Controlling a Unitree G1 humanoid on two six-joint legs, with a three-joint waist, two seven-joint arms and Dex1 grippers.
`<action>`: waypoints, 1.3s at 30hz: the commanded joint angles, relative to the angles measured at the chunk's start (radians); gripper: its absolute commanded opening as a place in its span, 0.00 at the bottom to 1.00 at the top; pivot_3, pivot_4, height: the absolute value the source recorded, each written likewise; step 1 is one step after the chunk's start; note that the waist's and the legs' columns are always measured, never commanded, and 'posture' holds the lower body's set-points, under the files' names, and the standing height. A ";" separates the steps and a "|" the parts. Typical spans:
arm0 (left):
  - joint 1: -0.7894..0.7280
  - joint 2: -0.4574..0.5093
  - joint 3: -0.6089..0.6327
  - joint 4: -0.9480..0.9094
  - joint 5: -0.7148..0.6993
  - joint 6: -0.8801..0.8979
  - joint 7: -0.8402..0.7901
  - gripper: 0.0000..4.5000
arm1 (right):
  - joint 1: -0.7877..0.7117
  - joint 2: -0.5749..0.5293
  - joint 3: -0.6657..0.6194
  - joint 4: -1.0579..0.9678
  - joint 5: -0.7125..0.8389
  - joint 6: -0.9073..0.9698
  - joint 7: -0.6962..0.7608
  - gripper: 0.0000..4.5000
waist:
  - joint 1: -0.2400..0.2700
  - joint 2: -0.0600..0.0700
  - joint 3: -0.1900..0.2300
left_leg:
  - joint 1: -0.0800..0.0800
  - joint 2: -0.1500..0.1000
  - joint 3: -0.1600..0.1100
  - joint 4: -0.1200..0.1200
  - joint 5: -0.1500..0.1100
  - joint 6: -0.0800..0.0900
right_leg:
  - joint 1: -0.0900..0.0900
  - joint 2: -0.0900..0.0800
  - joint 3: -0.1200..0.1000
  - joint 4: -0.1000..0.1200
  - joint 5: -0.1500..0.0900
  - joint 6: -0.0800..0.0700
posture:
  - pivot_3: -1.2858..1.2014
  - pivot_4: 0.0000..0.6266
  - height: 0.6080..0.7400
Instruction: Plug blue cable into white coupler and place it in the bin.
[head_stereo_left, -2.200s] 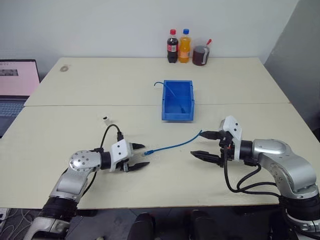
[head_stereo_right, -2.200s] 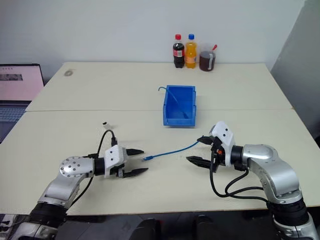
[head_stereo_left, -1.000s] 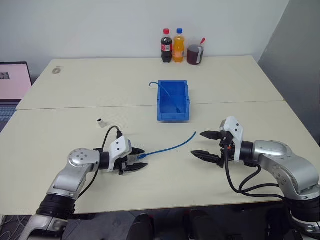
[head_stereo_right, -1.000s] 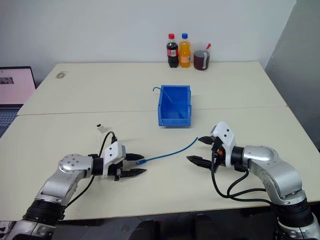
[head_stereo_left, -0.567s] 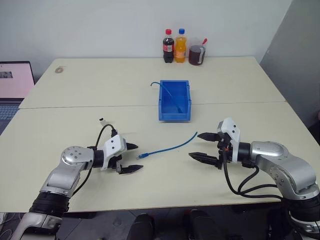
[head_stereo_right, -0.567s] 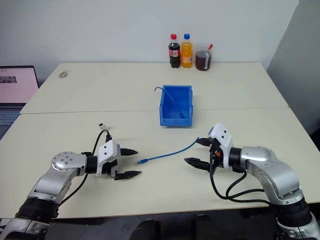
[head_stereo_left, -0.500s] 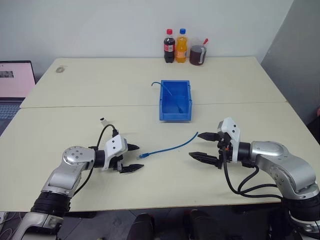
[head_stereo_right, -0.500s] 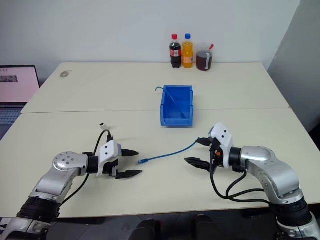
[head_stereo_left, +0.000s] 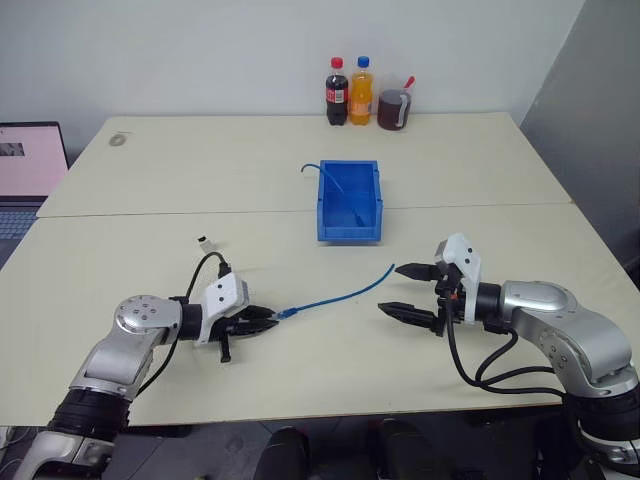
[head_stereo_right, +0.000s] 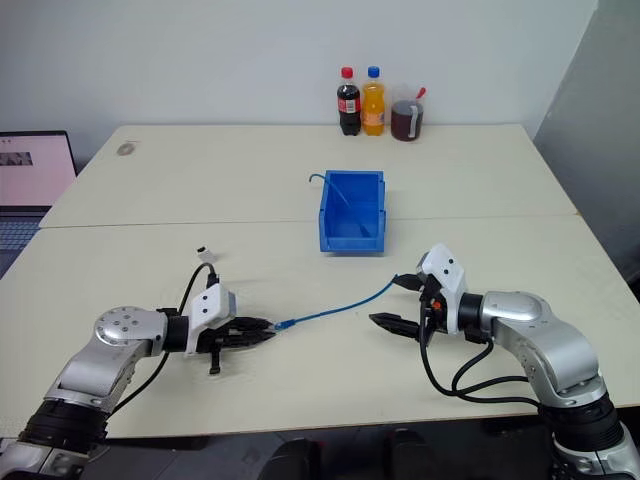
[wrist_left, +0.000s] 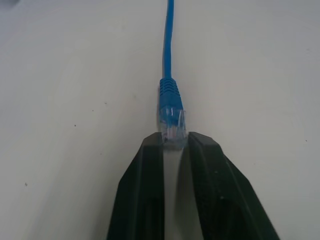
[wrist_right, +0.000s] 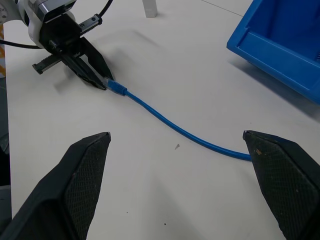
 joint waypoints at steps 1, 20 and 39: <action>0.013 0.010 -0.006 -0.012 0.014 0.009 -0.005 0.00 | -0.009 -0.002 -0.007 -0.016 0.014 -0.020 -0.001 1.00 | 0.001 0.000 0.000 | 0.000 0.000 0.000 0.000 0.000 0.000 | 0.000 0.000 0.000 0.000 0.000 0.000 | 0.52 0.24 1.00; -0.004 -0.019 0.005 -0.025 0.006 0.008 0.022 0.23 | -0.010 0.006 -0.002 -0.015 0.012 -0.024 -0.009 1.00 | 0.005 0.000 0.000 | -0.001 0.000 -0.001 0.000 0.000 0.000 | 0.000 0.000 -0.001 0.000 0.000 0.000 | 0.52 0.24 1.00; 0.037 -0.044 0.019 -0.031 0.118 -0.331 0.156 0.95 | 0.008 0.012 0.006 -0.023 0.012 -0.032 -0.019 1.00 | 0.005 0.000 0.000 | -0.002 0.000 -0.001 0.000 0.000 0.000 | 0.000 -0.001 0.000 -0.001 0.000 0.000 | 0.52 0.24 1.00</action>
